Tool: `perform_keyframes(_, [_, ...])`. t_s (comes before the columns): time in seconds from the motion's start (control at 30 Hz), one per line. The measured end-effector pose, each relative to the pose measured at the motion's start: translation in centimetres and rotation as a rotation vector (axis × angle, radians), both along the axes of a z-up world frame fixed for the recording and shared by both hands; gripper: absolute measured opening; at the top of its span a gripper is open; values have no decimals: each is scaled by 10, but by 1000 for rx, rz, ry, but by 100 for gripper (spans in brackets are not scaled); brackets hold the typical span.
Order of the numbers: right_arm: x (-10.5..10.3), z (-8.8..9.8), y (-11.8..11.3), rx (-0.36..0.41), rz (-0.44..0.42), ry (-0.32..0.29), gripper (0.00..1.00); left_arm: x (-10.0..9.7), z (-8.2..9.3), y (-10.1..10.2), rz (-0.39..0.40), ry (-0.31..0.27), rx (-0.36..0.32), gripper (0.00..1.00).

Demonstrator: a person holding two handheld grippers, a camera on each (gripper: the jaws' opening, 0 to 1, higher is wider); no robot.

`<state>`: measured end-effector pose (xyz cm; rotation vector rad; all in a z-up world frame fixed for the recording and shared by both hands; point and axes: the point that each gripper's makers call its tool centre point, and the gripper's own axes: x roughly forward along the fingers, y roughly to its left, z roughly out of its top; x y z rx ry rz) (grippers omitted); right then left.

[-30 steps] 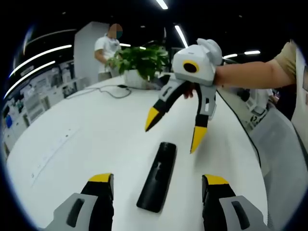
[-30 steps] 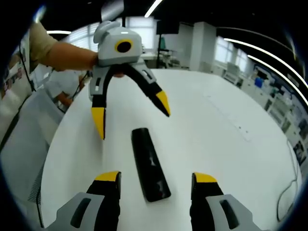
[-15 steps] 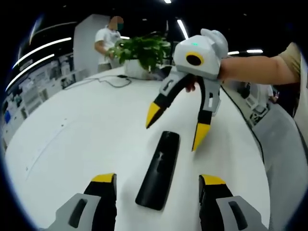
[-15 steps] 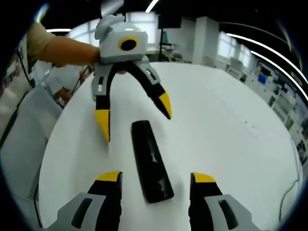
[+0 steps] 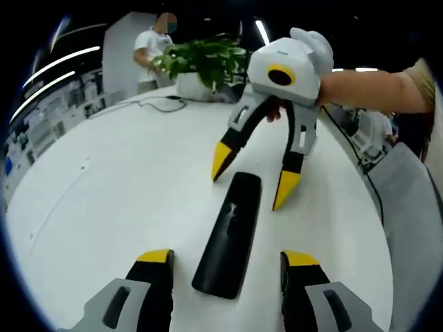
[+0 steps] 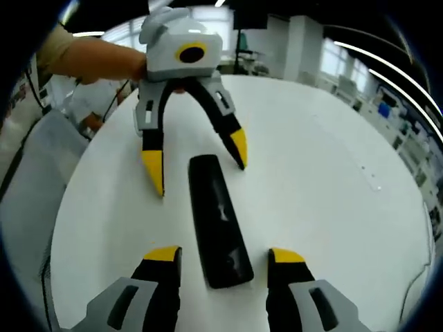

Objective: Press the specified remote control buttons in sequence, fully releasing each button before pressing the next.

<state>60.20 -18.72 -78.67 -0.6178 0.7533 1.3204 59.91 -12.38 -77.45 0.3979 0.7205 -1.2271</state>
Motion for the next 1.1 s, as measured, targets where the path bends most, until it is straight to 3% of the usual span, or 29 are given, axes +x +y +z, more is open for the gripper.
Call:
perform_keyframes(0.33, [2, 2, -1, -22, 13, -17, 39, -3, -1, 2, -75, -41, 55, 37])
perform_keyframes(0.43, [0, 3, -3, -41, 26, -24, 24, -1, -2, 2, -91, -53, 65, 30])
perform_keyframes(0.47, [1, 3, -1, -35, 25, -32, 24, 0, -2, 2, -93, -56, 71, 27])
perform_keyframes(1.1, [-1, 1, 0, -112, 58, -44, 22, -3, -5, 2, -120, -65, 148, 25])
